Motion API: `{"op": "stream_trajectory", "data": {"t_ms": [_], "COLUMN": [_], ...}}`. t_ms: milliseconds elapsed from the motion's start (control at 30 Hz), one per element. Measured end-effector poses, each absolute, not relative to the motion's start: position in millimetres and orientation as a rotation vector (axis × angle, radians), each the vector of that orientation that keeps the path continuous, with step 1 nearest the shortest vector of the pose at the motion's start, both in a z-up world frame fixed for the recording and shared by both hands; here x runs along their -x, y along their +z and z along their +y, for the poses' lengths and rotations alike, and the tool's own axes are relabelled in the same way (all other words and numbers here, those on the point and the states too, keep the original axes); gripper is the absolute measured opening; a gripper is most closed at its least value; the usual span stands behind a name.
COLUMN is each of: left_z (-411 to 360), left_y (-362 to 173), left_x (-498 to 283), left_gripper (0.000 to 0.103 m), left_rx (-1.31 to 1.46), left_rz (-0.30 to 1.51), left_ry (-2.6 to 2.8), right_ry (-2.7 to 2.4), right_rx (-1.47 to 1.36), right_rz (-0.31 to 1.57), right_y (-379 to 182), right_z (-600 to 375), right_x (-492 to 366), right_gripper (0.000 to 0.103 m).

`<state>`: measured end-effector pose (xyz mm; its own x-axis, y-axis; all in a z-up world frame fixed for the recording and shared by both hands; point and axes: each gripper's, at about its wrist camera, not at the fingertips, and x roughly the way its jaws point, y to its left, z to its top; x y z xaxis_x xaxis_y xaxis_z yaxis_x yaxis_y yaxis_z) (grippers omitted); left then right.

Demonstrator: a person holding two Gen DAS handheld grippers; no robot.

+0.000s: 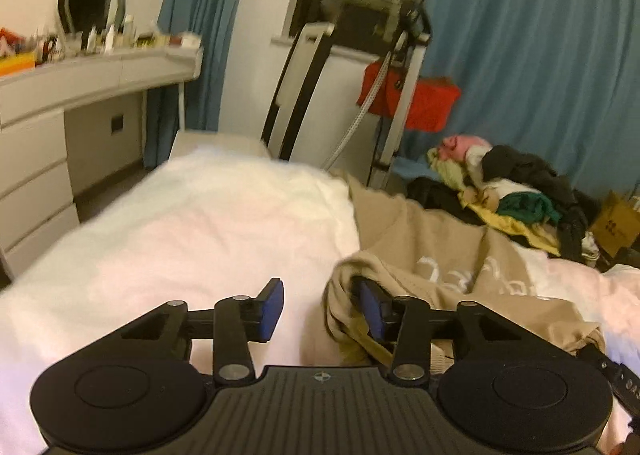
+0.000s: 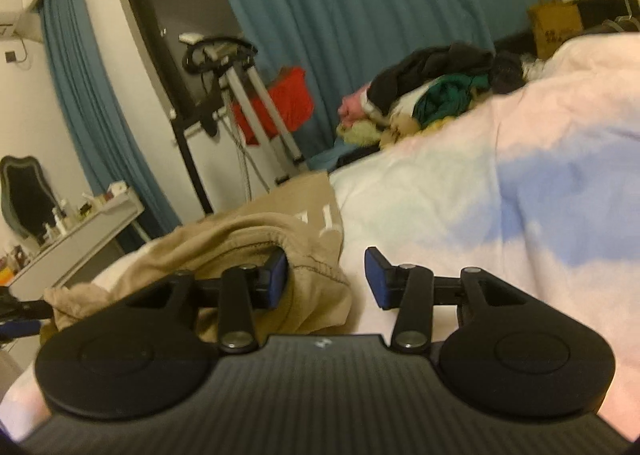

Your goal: Fold clothes

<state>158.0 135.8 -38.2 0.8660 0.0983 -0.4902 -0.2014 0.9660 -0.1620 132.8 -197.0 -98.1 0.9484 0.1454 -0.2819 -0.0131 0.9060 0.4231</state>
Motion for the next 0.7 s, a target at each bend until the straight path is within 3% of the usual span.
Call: {"op": "stream_trajectory", "data": {"t_ms": [233,500,600,633,700], "left_z": [92,39,36,38,44], "left_y": [-31,-72,-82,-82,-78], "left_x": [-118,-148,-153,-153,-150], "left_gripper": [0.048,0.042,0.019,0.004,0.004], "left_rx": [-0.044,-0.265,-0.293,-0.286,-0.264], "left_rz": [0.412,0.507,0.523,0.520,0.498], "left_ry": [0.003,-0.088,-0.049,-0.036,-0.017], "right_ry": [0.022,0.000,0.005,0.007,0.011], "right_rx": [-0.393,-0.375,-0.365,-0.360,-0.335], "right_rz": [0.228,0.219,0.225,0.227,0.232], "right_y": [-84,-83,-85,-86,-87], "right_z": [-197,-193,-191,-191,-188], "right_x": [-115,-110,-111,-111,-111], "right_gripper": [0.046,0.046,0.046,0.046,0.046]}}
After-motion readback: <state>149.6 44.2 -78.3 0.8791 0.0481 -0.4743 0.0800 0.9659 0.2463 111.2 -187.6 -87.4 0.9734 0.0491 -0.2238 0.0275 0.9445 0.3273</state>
